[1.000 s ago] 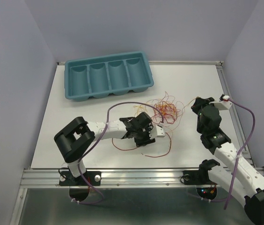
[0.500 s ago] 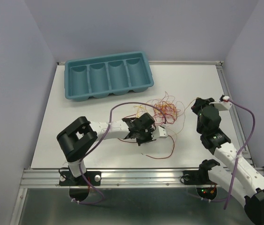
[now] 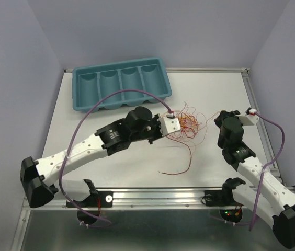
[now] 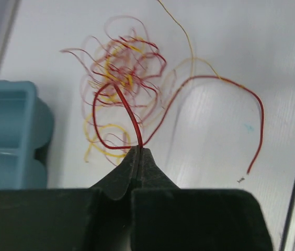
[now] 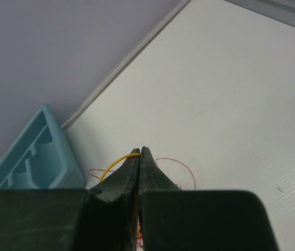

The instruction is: Untangle the cables

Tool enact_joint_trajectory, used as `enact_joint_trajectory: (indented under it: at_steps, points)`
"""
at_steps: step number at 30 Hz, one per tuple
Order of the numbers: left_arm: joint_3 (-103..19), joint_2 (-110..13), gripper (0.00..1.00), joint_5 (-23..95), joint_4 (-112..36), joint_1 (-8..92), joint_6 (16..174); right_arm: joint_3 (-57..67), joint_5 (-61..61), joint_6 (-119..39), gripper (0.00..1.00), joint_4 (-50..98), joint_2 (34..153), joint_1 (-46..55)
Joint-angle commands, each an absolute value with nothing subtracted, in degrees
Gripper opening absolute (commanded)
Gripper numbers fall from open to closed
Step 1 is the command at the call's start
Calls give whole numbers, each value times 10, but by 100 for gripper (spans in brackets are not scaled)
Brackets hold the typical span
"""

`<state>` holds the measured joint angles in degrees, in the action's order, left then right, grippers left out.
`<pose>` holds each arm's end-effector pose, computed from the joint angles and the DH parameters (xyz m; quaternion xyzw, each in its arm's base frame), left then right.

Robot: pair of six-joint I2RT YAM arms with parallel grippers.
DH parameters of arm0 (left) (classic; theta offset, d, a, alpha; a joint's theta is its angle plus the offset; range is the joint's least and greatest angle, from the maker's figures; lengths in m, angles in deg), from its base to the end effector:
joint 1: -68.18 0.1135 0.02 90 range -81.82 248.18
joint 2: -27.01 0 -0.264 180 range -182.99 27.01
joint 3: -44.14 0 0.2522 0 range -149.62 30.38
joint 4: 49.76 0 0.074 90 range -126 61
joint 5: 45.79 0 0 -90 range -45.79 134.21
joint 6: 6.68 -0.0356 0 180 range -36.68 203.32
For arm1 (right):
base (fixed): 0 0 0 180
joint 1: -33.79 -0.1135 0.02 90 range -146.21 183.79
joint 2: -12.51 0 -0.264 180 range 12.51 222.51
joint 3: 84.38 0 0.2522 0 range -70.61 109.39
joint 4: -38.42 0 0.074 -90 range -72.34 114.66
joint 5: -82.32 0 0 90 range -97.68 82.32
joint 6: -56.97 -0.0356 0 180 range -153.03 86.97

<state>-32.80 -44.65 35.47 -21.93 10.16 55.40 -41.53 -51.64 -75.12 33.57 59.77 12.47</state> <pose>0.1484 -0.2479 0.3454 0.5962 0.5780 -0.2049 0.5181 0.1866 0.0463 0.2720 0.3658 0.6512 0.0731 0.6609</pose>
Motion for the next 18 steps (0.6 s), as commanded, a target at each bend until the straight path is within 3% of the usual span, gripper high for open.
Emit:
enact_joint_trajectory:
  at_steps: [1, 9, 14, 18]
  points:
    - [-425, -402, 0, 464, -188, 109, 564, -430, -551, -769, 1, 335, 599, 130]
    - [-548, -331, 0, 696, -268, 116, 574, -428, -546, -780, 1, 334, 623, 129]
    - [-618, -325, 0, 825, -401, 117, 490, -429, -543, -789, 1, 334, 641, 130]
    - [-681, -342, 0, 858, -464, 118, 433, -428, -534, -794, 1, 334, 652, 129]
